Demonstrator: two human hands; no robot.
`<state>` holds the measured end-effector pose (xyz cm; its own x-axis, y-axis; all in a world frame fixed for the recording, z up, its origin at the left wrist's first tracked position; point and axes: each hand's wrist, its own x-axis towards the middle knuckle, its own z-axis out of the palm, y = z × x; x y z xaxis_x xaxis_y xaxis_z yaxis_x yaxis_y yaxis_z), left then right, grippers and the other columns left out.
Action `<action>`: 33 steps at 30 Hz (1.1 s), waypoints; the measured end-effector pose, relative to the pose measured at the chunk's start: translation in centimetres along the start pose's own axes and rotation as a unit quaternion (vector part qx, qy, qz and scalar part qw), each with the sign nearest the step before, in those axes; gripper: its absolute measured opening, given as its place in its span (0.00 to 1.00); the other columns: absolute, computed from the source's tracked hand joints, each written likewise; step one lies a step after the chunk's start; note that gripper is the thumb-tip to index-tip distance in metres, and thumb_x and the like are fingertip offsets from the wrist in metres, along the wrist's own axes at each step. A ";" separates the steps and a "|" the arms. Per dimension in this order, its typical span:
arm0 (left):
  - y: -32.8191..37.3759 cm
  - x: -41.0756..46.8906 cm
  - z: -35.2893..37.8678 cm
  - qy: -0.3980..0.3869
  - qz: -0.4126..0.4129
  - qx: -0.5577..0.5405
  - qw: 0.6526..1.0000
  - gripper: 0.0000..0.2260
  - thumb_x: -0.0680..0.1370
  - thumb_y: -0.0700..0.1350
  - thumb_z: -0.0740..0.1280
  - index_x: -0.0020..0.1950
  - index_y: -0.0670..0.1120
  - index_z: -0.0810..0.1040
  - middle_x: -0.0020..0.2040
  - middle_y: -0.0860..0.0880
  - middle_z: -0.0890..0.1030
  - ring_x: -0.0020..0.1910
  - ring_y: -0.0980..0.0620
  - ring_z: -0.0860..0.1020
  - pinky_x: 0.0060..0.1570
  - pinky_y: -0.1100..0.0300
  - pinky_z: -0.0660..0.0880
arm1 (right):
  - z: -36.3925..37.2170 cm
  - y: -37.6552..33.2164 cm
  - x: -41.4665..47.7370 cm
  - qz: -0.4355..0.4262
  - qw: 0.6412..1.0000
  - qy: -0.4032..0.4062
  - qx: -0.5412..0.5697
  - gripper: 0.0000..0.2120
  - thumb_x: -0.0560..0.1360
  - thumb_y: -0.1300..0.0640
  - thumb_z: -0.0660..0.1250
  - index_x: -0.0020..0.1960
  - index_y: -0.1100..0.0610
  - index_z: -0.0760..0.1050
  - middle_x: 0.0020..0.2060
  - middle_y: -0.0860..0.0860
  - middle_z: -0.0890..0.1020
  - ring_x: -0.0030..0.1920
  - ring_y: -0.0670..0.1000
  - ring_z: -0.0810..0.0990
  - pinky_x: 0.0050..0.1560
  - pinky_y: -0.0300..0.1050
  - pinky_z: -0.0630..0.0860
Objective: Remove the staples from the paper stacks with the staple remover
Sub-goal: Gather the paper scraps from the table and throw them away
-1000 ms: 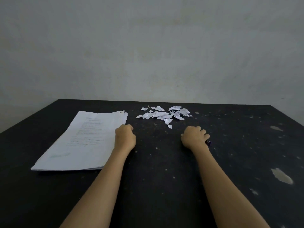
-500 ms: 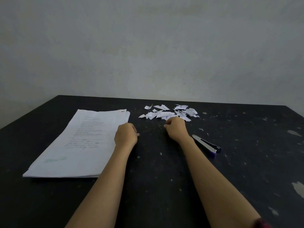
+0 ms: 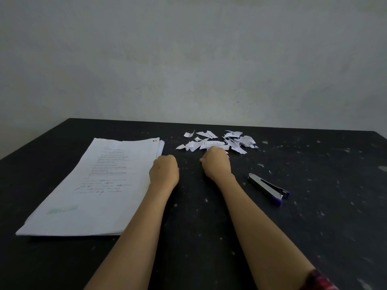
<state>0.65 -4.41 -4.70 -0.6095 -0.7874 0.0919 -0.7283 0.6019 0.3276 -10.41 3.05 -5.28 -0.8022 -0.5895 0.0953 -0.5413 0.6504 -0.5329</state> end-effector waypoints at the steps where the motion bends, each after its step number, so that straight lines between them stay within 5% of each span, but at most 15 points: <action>1: -0.1 0.0 0.0 0.002 0.009 -0.011 1.000 0.06 0.79 0.37 0.61 0.51 0.39 0.77 0.52 0.40 0.77 0.51 0.43 0.77 0.45 0.54 0.72 | 0.1 -0.1 0.0 -0.011 1.000 -0.002 -0.028 0.10 0.76 0.60 0.64 0.53 0.65 0.76 0.52 0.61 0.80 0.55 0.60 0.76 0.55 0.52 0.75; 7: -1.3 0.7 -0.1 0.005 0.032 -0.065 0.997 0.05 0.78 0.39 0.64 0.49 0.40 0.78 0.51 0.40 0.78 0.48 0.43 0.78 0.46 0.55 0.73 | 0.8 -0.7 -0.3 -0.072 0.974 -0.008 -0.214 0.14 0.75 0.67 0.59 0.60 0.66 0.71 0.59 0.63 0.73 0.60 0.61 0.70 0.58 0.53 0.71; 14: -0.2 -0.2 1.5 0.034 0.054 0.077 0.995 0.10 0.78 0.35 0.59 0.59 0.38 0.71 0.58 0.41 0.74 0.58 0.44 0.71 0.50 0.57 0.70 | 0.9 -1.1 -0.1 -0.098 0.948 -0.012 -0.302 0.13 0.76 0.64 0.59 0.59 0.64 0.72 0.56 0.61 0.76 0.59 0.60 0.72 0.55 0.51 0.72; 17: -0.2 0.1 1.5 0.033 0.055 0.049 0.997 0.09 0.78 0.35 0.58 0.58 0.37 0.71 0.57 0.40 0.74 0.57 0.43 0.71 0.50 0.56 0.69 | 0.3 -1.0 -0.3 -0.076 0.969 0.013 -0.234 0.11 0.76 0.60 0.62 0.56 0.64 0.72 0.54 0.58 0.76 0.57 0.59 0.72 0.54 0.49 0.71; 19: -0.3 0.5 1.0 0.042 0.014 -0.113 0.993 0.05 0.78 0.37 0.59 0.50 0.40 0.73 0.52 0.40 0.77 0.50 0.44 0.74 0.46 0.56 0.69 | -0.6 -1.0 -0.2 -0.066 0.989 0.008 -0.133 0.05 0.75 0.61 0.61 0.43 0.62 0.73 0.42 0.54 0.75 0.49 0.57 0.74 0.47 0.43 0.69; 21: 0.1 0.9 0.5 0.025 -0.074 -0.362 0.929 0.09 0.79 0.38 0.58 0.40 0.43 0.72 0.44 0.44 0.76 0.40 0.49 0.73 0.40 0.57 0.70 | -1.6 -1.1 0.1 -0.026 0.999 -0.028 -0.003 0.15 0.75 0.63 0.58 0.30 0.57 0.64 0.31 0.50 0.68 0.36 0.52 0.70 0.33 0.37 0.63; 23: 0.9 0.8 0.3 -0.027 -0.147 -0.568 0.809 0.11 0.80 0.36 0.56 0.40 0.44 0.72 0.38 0.47 0.73 0.35 0.53 0.70 0.35 0.61 0.71 | -2.4 -1.5 -0.2 -0.010 0.985 -0.051 0.164 0.19 0.77 0.64 0.58 0.28 0.55 0.59 0.27 0.50 0.64 0.29 0.49 0.62 0.28 0.39 0.59; 26: 1.6 0.1 0.1 -0.108 -0.188 -0.748 0.627 0.13 0.80 0.32 0.53 0.43 0.40 0.75 0.37 0.46 0.70 0.35 0.54 0.69 0.38 0.60 0.72 | -3.5 -2.4 -1.2 -0.054 0.956 -0.079 0.279 0.18 0.78 0.60 0.60 0.30 0.59 0.64 0.27 0.55 0.66 0.30 0.51 0.62 0.30 0.42 0.60; 29: 1.5 -0.3 0.0 -0.141 -0.221 -0.847 0.462 0.09 0.77 0.32 0.56 0.44 0.35 0.76 0.37 0.44 0.72 0.35 0.52 0.70 0.41 0.58 0.72 | -4.5 -2.9 -1.7 -0.092 0.948 -0.113 0.284 0.16 0.78 0.60 0.62 0.32 0.57 0.72 0.21 0.44 0.75 0.24 0.44 0.69 0.27 0.33 0.67; 33: 1.8 -0.8 0.3 -0.144 -0.225 -0.886 0.378 0.08 0.74 0.35 0.58 0.42 0.35 0.76 0.35 0.42 0.76 0.35 0.49 0.72 0.39 0.56 0.73 | -5.2 -3.3 -2.0 -0.102 0.948 -0.122 0.275 0.08 0.76 0.65 0.64 0.39 0.63 0.78 0.24 0.44 0.78 0.22 0.36 0.73 0.24 0.26 0.66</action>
<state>-0.29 -2.59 -4.49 -0.7435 -0.5571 -0.3699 0.4208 -0.8197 0.3886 -8.37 4.57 0.64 -0.5764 -0.8131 0.0820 -0.4111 0.2018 -0.8889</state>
